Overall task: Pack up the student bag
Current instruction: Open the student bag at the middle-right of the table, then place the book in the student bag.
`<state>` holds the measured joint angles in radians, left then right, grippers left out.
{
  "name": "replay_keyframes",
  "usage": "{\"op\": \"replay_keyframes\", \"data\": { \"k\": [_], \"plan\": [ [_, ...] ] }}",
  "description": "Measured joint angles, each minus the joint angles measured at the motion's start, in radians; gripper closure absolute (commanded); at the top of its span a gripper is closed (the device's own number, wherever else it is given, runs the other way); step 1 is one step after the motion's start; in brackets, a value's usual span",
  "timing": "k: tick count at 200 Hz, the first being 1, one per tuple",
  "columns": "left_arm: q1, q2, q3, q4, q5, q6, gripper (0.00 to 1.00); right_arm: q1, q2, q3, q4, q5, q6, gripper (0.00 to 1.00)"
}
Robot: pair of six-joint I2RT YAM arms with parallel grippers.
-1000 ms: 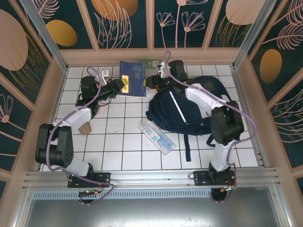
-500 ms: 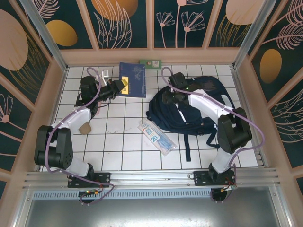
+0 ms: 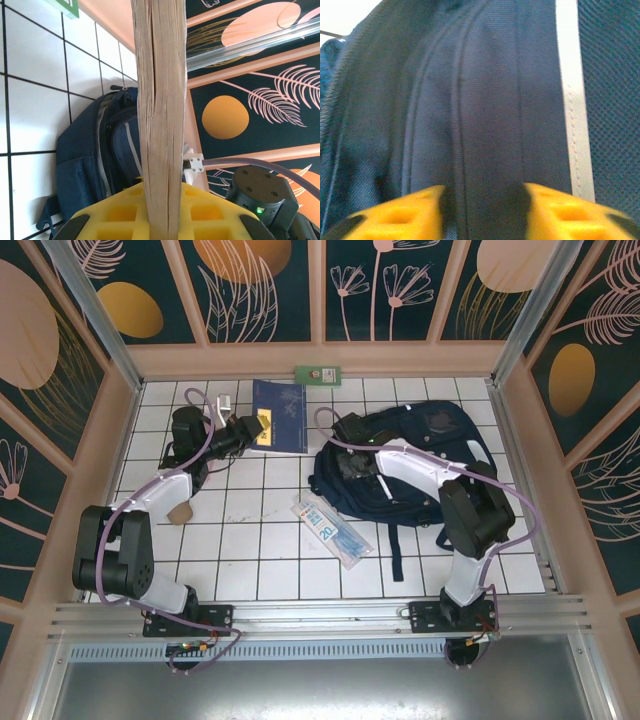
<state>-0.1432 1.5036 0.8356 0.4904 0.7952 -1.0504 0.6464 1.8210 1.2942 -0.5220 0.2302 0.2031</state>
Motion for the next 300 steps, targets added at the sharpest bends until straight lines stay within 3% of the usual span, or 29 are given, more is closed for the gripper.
{"op": "replay_keyframes", "data": {
  "k": [19,84,129,174,258,300],
  "plan": [
    [0.0,-0.011,-0.029,0.004,-0.004,-0.003,1.0,0.005,0.008,-0.001,0.005,0.013,-0.007,1.0],
    [-0.063,-0.033,-0.121,0.084,-0.092,-0.087,1.0,-0.012,-0.053,0.049,-0.025,0.024,0.001,1.0],
    [-0.206,0.008,-0.126,0.163,-0.196,-0.159,1.0,-0.166,-0.171,0.15,-0.04,-0.103,0.017,1.0],
    [-0.311,0.159,-0.108,0.254,-0.298,-0.268,1.0,-0.306,-0.259,0.177,-0.048,-0.285,0.079,1.0],
    [-0.54,0.496,0.272,0.312,-0.369,-0.366,1.0,-0.391,-0.325,0.142,-0.041,-0.48,0.183,1.0],
    [-0.634,0.659,0.538,0.208,-0.41,-0.341,1.0,-0.415,-0.343,0.125,-0.019,-0.544,0.224,1.0]
  ]
}}
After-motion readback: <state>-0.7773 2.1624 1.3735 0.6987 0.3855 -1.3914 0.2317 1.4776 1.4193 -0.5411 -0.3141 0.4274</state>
